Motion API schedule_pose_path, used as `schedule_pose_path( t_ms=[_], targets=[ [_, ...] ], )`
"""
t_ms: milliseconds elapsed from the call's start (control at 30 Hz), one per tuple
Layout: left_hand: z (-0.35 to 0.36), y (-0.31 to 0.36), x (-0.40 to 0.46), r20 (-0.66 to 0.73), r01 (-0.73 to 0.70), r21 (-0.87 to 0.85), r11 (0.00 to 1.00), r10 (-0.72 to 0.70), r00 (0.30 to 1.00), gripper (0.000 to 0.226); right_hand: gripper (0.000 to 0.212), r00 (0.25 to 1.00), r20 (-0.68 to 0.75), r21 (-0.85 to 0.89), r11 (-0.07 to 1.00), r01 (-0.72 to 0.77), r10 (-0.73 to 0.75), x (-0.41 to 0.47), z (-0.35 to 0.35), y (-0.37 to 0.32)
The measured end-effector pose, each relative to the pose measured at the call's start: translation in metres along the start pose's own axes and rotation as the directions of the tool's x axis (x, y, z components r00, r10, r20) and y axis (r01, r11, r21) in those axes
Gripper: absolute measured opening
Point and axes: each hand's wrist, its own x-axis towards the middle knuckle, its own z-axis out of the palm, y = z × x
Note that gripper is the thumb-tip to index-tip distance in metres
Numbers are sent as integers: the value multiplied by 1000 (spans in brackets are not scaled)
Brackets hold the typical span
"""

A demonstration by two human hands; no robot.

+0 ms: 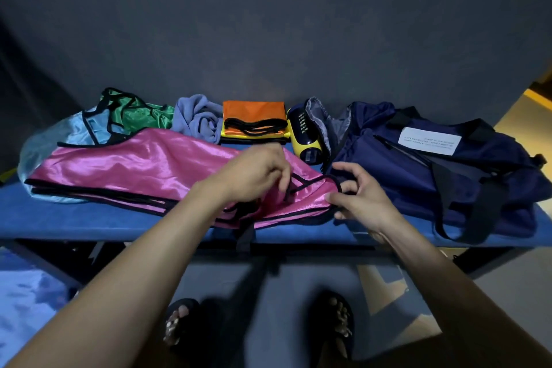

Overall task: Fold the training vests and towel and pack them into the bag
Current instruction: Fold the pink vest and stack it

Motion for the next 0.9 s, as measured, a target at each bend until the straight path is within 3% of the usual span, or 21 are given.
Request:
schedule_pose_path(
  t_ms=[67,133,167,267,433,600,900],
  targets=[
    [13,9,-5,146,-4,35,999,-1,989,30,59,1000,-11,2,1000,18,-18,-1,1,1],
    [24,15,-9,183,-4,62,998,-7,983,17,55,1000,-24,38,999,16,-15,-2,4,0],
    [29,18,-10,168,-6,70,998,-6,986,13,54,1000,-26,55,998,13,-11,-4,5,-2],
    [41,22,-10,71,-23,85,996,17,997,31,49,1000,-16,102,995,17,-16,-6,11,-5],
    [46,25,-10,-35,-66,69,995,68,997,19,44,1000,28,239,971,-4,-3,-7,13,-9],
    [41,23,-12,-75,-95,260,961,118,990,13,52,992,115,341,937,-81,44,-10,10,-11],
    [53,31,-16,-96,-193,374,907,245,965,16,34,991,35,203,970,-134,130,-11,11,-9]
  ],
)
